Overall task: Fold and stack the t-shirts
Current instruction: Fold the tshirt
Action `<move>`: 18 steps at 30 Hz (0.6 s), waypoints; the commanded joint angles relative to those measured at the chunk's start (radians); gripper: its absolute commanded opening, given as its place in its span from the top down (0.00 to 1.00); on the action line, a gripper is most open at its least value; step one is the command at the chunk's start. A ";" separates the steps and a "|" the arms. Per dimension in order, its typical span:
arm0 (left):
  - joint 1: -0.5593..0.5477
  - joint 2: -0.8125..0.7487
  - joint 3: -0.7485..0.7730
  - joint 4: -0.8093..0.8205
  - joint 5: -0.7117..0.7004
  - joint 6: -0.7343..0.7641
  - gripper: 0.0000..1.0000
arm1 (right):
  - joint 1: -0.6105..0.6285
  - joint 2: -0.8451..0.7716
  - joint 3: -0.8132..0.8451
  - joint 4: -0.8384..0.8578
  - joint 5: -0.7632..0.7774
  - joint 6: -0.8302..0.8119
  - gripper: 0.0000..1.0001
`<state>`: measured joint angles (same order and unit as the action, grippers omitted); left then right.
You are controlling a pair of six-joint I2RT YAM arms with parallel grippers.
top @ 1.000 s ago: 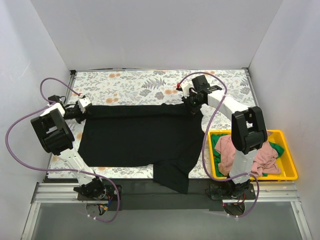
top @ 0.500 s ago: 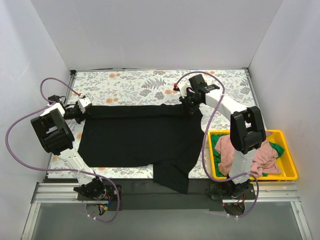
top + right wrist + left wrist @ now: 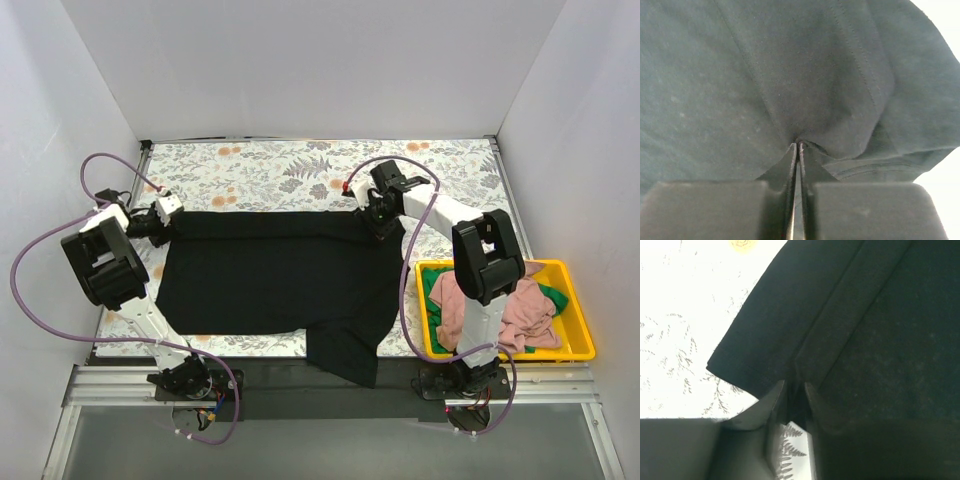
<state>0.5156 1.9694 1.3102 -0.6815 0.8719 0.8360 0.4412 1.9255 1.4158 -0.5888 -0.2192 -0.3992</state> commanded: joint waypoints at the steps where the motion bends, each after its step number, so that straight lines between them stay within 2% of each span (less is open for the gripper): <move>1: 0.012 -0.035 0.063 -0.067 0.009 0.026 0.69 | 0.001 0.015 0.049 -0.084 -0.026 -0.013 0.89; 2: 0.011 -0.041 0.084 -0.114 0.030 0.014 0.65 | -0.001 0.013 0.060 -0.103 -0.038 -0.016 0.76; 3: 0.009 -0.047 0.105 -0.139 0.073 -0.021 0.55 | -0.004 -0.002 0.072 -0.127 -0.048 -0.013 0.70; 4: 0.006 -0.058 0.154 -0.163 0.094 -0.041 0.52 | -0.010 -0.011 0.093 -0.134 -0.063 -0.007 0.65; 5: -0.002 -0.064 0.178 -0.203 0.105 -0.061 0.50 | -0.033 -0.019 0.112 -0.143 -0.113 -0.003 0.52; 6: -0.032 -0.073 0.198 -0.210 0.111 -0.089 0.48 | -0.050 -0.029 0.129 -0.164 -0.136 0.008 0.48; 8: -0.075 -0.099 0.234 -0.198 0.127 -0.219 0.47 | -0.099 -0.025 0.187 -0.187 -0.202 0.040 0.47; 9: -0.136 -0.107 0.238 -0.173 0.127 -0.291 0.47 | -0.113 -0.020 0.201 -0.193 -0.215 0.051 0.48; 10: -0.170 -0.115 0.238 -0.144 0.128 -0.427 0.47 | -0.134 -0.008 0.213 -0.198 -0.229 0.072 0.49; 11: -0.205 -0.128 0.222 -0.086 0.131 -0.496 0.46 | -0.140 0.000 0.233 -0.197 -0.232 0.080 0.51; 12: -0.283 -0.133 0.213 -0.057 0.133 -0.552 0.46 | -0.144 0.022 0.244 -0.197 -0.233 0.085 0.53; 13: -0.326 -0.136 0.205 -0.018 0.134 -0.608 0.42 | -0.151 0.036 0.256 -0.195 -0.235 0.089 0.54; 14: -0.371 -0.136 0.183 0.087 0.113 -0.773 0.41 | -0.153 0.052 0.282 -0.195 -0.236 0.106 0.56; 16: -0.495 -0.119 0.181 0.181 0.069 -0.927 0.40 | -0.154 0.098 0.304 -0.198 -0.247 0.122 0.59; 17: -0.546 -0.083 0.191 0.266 0.023 -1.074 0.40 | -0.154 0.110 0.310 -0.194 -0.247 0.134 0.59; 18: -0.615 -0.055 0.216 0.278 0.010 -1.127 0.41 | -0.154 0.136 0.322 -0.195 -0.246 0.138 0.59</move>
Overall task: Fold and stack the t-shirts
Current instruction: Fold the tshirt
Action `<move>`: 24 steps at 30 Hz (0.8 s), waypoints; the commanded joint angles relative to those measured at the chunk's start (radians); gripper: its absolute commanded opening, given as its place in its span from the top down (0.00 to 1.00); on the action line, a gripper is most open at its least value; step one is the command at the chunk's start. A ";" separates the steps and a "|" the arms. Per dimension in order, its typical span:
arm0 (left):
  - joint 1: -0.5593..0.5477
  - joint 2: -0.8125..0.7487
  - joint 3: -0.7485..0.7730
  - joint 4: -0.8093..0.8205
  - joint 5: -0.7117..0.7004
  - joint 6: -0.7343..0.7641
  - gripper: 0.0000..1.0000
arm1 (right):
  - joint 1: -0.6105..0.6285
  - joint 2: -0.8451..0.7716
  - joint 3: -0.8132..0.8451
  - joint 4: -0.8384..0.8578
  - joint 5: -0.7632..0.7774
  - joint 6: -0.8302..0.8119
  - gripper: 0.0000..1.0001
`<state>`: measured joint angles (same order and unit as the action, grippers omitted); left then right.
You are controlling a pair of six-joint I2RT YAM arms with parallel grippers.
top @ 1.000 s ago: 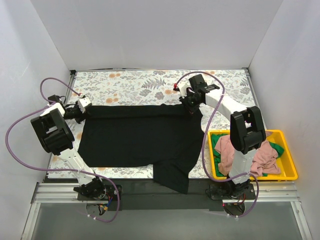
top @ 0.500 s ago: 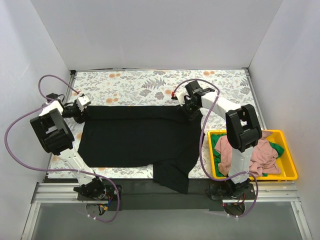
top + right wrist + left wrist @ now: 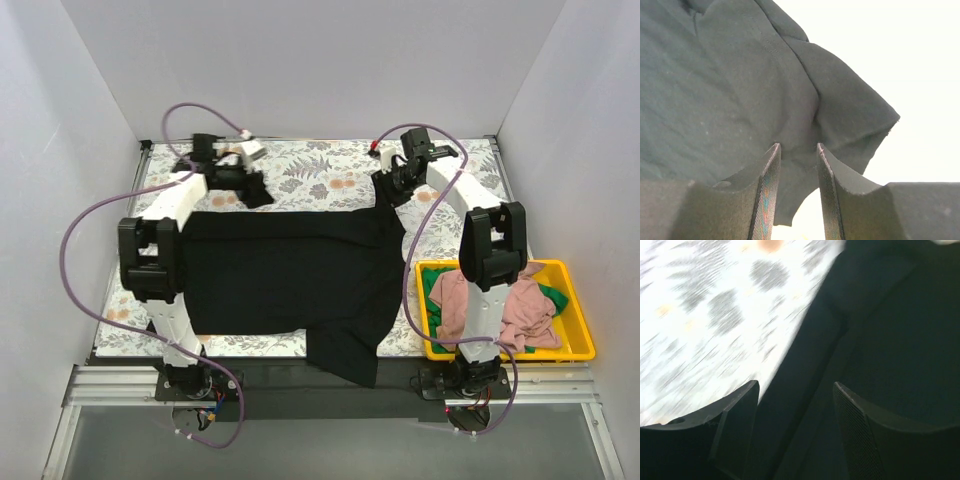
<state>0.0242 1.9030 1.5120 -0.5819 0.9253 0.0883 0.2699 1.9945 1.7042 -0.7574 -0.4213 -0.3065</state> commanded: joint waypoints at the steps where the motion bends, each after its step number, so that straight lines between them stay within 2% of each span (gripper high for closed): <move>1: -0.156 0.039 0.037 0.179 -0.052 -0.415 0.42 | 0.015 0.079 0.040 -0.026 -0.040 0.052 0.59; 2: -0.182 0.074 0.062 0.186 -0.063 -0.502 0.44 | 0.014 0.090 0.043 -0.025 -0.039 0.058 0.59; 6: -0.297 0.232 0.177 0.189 -0.112 -0.619 0.47 | 0.006 0.128 0.046 -0.025 -0.021 0.084 0.59; 16: -0.383 0.375 0.263 0.192 -0.238 -0.693 0.49 | -0.004 0.159 0.021 -0.022 -0.056 0.093 0.57; 24: -0.391 0.375 0.254 0.209 -0.149 -0.707 0.53 | -0.005 0.153 0.025 -0.025 -0.120 0.083 0.60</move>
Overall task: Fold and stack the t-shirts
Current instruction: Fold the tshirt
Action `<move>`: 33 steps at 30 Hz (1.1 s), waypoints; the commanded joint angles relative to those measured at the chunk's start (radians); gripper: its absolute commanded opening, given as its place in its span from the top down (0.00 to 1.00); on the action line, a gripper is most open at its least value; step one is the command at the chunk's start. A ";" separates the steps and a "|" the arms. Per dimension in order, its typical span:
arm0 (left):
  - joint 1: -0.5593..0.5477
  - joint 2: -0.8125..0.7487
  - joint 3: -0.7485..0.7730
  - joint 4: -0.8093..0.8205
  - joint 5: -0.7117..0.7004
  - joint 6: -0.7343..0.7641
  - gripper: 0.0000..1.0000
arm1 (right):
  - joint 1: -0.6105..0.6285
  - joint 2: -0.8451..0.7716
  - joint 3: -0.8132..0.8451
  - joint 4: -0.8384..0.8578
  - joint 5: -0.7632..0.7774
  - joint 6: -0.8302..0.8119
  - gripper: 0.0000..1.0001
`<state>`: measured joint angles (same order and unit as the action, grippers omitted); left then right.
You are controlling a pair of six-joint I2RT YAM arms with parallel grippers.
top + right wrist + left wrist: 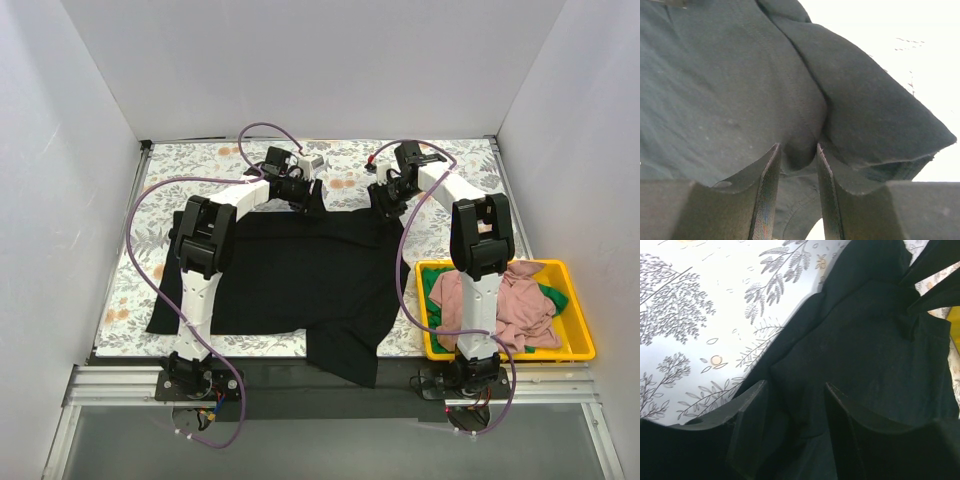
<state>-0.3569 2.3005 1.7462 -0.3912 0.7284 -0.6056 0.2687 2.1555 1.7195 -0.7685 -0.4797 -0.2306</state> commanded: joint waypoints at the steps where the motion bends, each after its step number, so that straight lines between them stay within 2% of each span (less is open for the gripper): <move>1: -0.011 -0.023 0.019 0.018 0.054 -0.014 0.55 | -0.005 -0.006 0.009 -0.015 -0.066 0.004 0.60; 12: -0.027 0.019 0.067 0.031 0.052 -0.056 0.64 | -0.005 -0.006 0.003 -0.017 -0.083 0.002 0.83; 13: -0.027 0.019 0.068 0.031 0.055 -0.056 0.71 | -0.003 -0.008 0.003 -0.017 -0.086 -0.003 0.87; 16: -0.027 0.008 0.064 0.035 0.069 -0.053 0.81 | -0.003 -0.019 -0.009 -0.015 -0.099 -0.015 0.93; 17: -0.027 -0.007 0.052 0.034 0.072 -0.042 0.89 | -0.005 -0.023 -0.018 -0.015 -0.102 -0.027 0.94; 20: -0.027 -0.059 0.000 0.052 0.083 -0.022 1.00 | -0.003 -0.042 -0.040 -0.023 -0.131 -0.058 0.98; 25: -0.027 -0.157 -0.092 0.104 0.144 0.007 1.00 | 0.004 -0.071 -0.081 -0.043 -0.155 -0.114 0.99; 33: -0.027 -0.269 -0.218 0.097 0.193 0.079 1.00 | 0.041 -0.138 -0.156 -0.078 -0.132 -0.254 0.99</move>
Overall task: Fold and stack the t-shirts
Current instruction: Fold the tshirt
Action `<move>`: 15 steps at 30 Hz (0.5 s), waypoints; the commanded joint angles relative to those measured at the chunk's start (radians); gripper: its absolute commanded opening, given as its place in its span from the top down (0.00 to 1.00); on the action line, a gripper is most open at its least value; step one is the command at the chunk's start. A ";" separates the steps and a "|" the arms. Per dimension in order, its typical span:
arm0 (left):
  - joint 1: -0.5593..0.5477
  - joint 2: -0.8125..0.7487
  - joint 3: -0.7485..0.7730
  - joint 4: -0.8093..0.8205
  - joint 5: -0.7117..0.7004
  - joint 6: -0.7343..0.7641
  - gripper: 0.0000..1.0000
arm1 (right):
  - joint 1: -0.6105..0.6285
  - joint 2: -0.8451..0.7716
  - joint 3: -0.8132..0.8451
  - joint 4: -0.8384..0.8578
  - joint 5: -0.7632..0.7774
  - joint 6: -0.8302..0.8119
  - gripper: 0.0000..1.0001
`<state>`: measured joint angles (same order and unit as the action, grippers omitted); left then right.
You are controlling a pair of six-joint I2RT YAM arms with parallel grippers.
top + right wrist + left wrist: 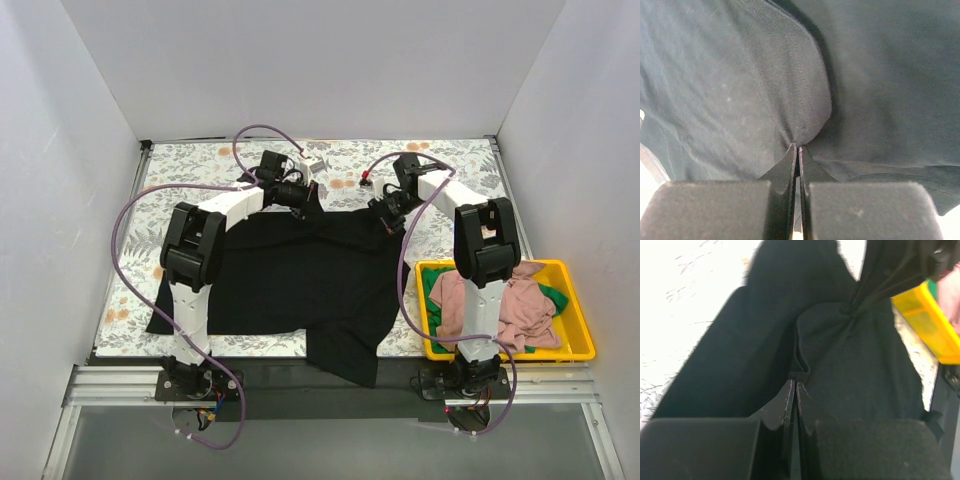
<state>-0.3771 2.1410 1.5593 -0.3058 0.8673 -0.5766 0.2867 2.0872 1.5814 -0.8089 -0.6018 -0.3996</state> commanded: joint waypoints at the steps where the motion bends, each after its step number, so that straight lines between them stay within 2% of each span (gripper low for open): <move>1: -0.006 -0.125 -0.056 -0.010 0.065 0.078 1.00 | 0.028 -0.075 -0.029 -0.053 -0.004 -0.123 0.99; 8: -0.008 -0.168 -0.148 -0.142 0.127 0.266 1.00 | 0.095 -0.124 -0.106 -0.093 0.056 -0.287 0.94; 10: -0.011 -0.187 -0.182 -0.199 0.141 0.361 1.00 | 0.104 -0.139 -0.127 -0.093 0.102 -0.311 0.87; 11: -0.013 -0.202 -0.209 -0.208 0.139 0.383 0.93 | 0.104 -0.144 -0.129 -0.093 0.115 -0.318 0.84; 12: -0.013 -0.211 -0.223 -0.220 0.139 0.412 0.91 | 0.104 -0.145 -0.129 -0.098 0.143 -0.323 0.80; 13: -0.013 -0.220 -0.234 -0.257 0.137 0.443 0.90 | 0.103 -0.154 -0.127 -0.102 0.152 -0.331 0.71; 15: -0.013 -0.254 -0.265 -0.300 0.122 0.536 0.85 | 0.101 -0.170 -0.124 -0.117 0.169 -0.361 0.60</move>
<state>-0.3836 1.9987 1.3212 -0.5076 0.9627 -0.2111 0.3988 1.9900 1.4563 -0.8886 -0.4877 -0.6876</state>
